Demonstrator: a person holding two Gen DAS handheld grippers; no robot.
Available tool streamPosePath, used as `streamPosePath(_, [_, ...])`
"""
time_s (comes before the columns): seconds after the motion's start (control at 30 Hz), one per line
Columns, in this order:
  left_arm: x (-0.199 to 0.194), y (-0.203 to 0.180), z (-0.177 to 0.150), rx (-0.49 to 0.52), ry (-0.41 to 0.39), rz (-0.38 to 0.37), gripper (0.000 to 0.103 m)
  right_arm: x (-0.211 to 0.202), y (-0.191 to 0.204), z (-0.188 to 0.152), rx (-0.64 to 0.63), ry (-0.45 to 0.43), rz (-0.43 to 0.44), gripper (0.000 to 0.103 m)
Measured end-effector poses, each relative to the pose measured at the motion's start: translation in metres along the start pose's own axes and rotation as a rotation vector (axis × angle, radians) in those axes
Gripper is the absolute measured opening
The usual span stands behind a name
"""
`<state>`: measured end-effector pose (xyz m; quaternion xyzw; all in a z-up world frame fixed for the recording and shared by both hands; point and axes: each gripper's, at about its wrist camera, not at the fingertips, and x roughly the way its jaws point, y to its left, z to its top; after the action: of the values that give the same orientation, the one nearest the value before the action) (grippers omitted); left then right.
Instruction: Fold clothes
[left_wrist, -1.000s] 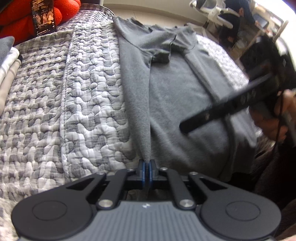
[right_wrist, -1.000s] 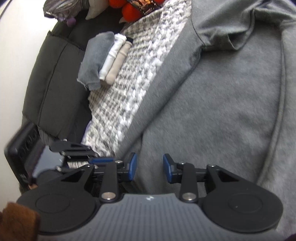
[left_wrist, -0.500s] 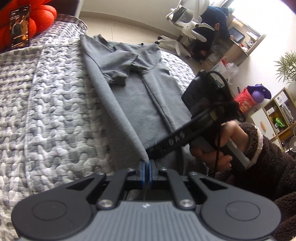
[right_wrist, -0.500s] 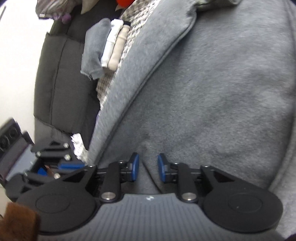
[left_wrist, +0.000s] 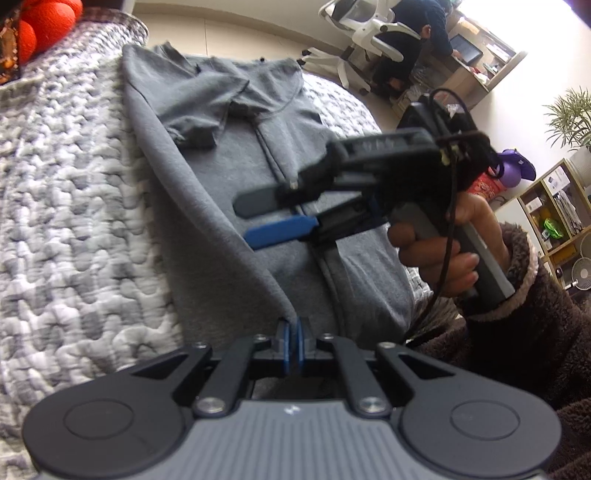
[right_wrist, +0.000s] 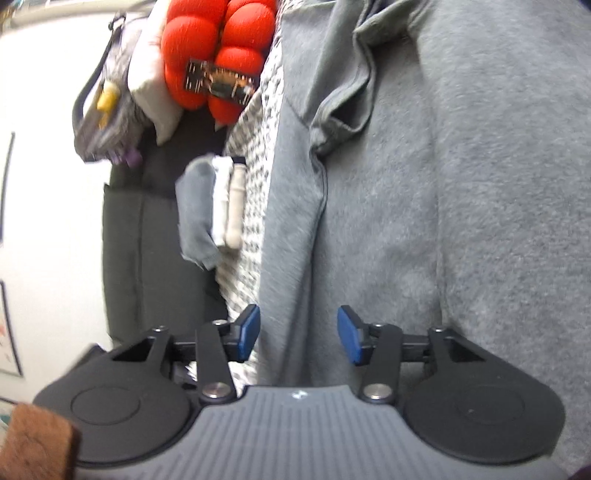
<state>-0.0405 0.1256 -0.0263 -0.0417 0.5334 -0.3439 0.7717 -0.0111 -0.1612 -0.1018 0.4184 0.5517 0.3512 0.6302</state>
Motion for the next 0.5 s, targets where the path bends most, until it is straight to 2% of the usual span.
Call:
streamPosePath(0.23, [0.027,0.002,0.001,-0.017,0.071,-0.004,0.005,0.000,0.003,0.011,0.029,-0.075,-0.007,0.051])
streamPosePath(0.4, [0.012,0.008,0.002,-0.032,0.017,-0.052,0.006,0.001,0.008,0.027,-0.012,-0.169,-0.054,0.051])
streamPosePath(0.5, [0.002,0.014,0.006,-0.050,-0.018,-0.053,0.006,0.004,0.007,0.036,-0.023,-0.213,-0.074,0.051])
